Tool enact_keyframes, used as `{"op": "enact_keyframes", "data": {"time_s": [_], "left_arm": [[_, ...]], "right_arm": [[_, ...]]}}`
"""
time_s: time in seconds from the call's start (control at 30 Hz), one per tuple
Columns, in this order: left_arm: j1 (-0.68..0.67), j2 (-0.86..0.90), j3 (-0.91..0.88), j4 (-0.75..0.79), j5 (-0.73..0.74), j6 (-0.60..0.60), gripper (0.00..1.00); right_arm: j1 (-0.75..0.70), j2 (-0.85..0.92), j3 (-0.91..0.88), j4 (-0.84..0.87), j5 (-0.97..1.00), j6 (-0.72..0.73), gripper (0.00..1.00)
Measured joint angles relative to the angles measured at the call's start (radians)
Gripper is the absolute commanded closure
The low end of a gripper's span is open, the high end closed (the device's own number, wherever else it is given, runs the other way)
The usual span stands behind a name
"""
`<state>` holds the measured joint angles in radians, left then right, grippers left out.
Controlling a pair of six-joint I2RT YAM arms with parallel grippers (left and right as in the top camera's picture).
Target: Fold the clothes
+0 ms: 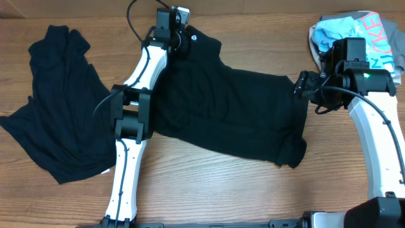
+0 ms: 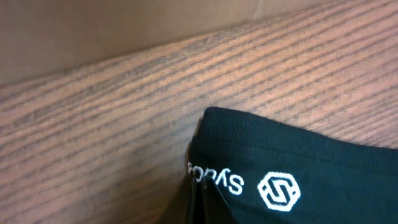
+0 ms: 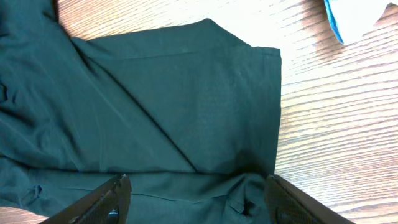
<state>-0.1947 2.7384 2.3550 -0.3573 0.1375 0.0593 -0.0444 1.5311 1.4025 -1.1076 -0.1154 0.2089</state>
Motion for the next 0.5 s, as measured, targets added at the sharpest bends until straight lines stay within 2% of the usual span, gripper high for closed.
{"op": "enact_keyframes", "data": {"time_s": [0.5], "left_arm": [[0.000, -0.050, 0.443, -0.618, -0.016, 0.000, 0.96]], "right_arm": [[0.000, 0.007, 0.000, 0.064, 0.004, -0.001, 0.30]]}}
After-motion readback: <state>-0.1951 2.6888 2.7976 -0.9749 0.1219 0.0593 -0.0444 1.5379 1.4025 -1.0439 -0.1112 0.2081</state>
